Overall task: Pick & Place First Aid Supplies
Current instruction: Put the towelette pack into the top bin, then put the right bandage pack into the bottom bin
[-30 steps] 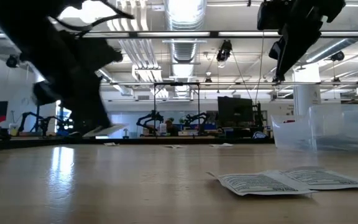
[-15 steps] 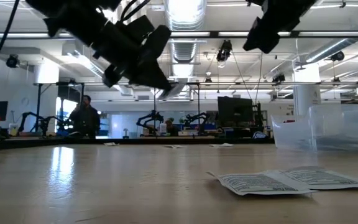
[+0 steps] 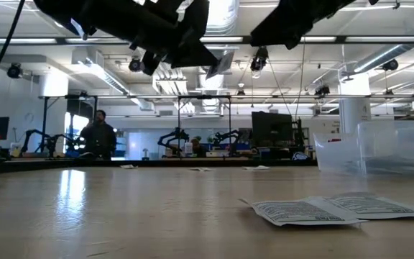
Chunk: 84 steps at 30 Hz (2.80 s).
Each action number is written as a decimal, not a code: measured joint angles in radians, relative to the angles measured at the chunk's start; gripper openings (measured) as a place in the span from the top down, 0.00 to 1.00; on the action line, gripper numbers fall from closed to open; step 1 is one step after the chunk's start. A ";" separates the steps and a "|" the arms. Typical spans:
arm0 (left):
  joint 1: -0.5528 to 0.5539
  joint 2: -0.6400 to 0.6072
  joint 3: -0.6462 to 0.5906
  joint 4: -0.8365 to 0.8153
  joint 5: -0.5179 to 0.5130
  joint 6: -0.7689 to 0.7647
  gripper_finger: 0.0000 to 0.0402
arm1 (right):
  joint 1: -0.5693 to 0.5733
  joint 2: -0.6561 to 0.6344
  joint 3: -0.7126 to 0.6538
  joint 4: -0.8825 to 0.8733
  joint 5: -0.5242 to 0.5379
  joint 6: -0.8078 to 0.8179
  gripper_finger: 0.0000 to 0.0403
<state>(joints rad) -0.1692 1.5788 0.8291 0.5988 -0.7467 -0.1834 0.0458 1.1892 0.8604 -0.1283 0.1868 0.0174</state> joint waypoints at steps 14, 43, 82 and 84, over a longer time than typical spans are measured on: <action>0.031 0.112 0.070 0.221 0.056 0.246 1.00 | -0.027 0.048 0.000 0.092 -0.003 0.114 0.48; 0.034 0.141 0.106 0.185 0.055 0.364 0.88 | -0.040 -0.001 0.000 -0.148 0.113 0.111 0.98; 0.417 0.139 0.106 -0.350 0.367 0.027 0.57 | -0.049 -0.200 -0.012 -0.982 0.282 0.490 0.69; 0.432 0.139 0.106 -0.352 0.399 0.011 0.57 | -0.049 -0.200 -0.012 -0.982 0.284 0.493 0.67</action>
<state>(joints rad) 0.2626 1.7180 0.9348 0.2466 -0.3475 -0.1728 -0.0029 0.9894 0.8482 -1.1104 0.4712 0.5099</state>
